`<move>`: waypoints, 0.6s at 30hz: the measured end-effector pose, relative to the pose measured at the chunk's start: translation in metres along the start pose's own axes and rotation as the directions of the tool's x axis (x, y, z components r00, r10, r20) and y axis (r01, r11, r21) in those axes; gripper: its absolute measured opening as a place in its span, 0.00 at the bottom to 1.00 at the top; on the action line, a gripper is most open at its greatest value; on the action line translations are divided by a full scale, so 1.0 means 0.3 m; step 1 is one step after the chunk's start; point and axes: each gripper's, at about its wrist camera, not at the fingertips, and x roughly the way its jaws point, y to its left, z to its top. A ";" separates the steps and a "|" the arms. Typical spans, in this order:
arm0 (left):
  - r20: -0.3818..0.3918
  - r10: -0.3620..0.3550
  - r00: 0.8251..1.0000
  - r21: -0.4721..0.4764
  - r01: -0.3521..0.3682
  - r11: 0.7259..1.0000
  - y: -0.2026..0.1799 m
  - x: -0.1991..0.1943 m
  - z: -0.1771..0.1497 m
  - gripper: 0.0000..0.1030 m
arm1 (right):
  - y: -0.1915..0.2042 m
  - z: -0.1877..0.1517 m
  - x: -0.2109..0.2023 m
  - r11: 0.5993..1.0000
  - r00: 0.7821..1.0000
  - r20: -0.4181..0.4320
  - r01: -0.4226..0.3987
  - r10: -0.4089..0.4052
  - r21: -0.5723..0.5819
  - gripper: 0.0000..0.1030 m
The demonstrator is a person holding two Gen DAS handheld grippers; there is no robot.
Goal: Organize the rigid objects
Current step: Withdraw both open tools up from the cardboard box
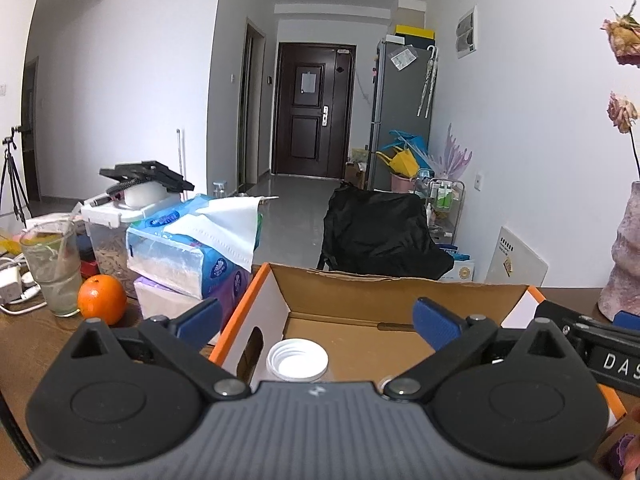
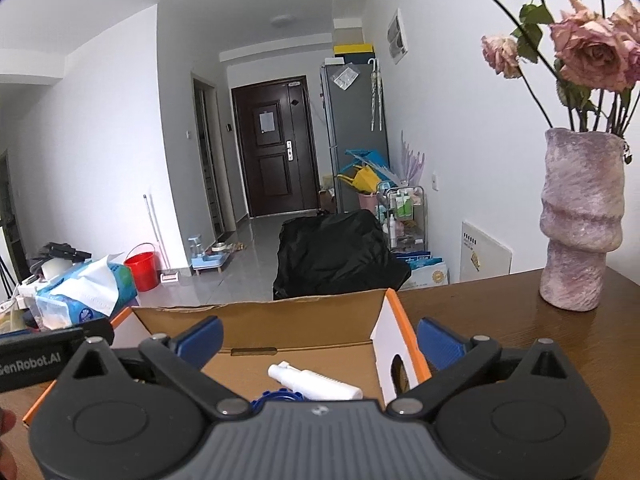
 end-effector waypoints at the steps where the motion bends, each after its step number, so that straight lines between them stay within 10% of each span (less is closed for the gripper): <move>1: 0.012 0.010 1.000 0.003 -0.010 1.000 -0.002 -0.012 -0.003 1.00 | -0.003 -0.003 -0.008 1.000 1.000 0.001 0.002 -0.002 0.003 1.00; 18: 0.023 0.023 0.999 0.007 -0.023 1.000 0.019 -0.193 -0.070 1.00 | -0.031 -0.055 -0.184 1.000 0.999 0.022 0.031 -0.031 0.005 1.00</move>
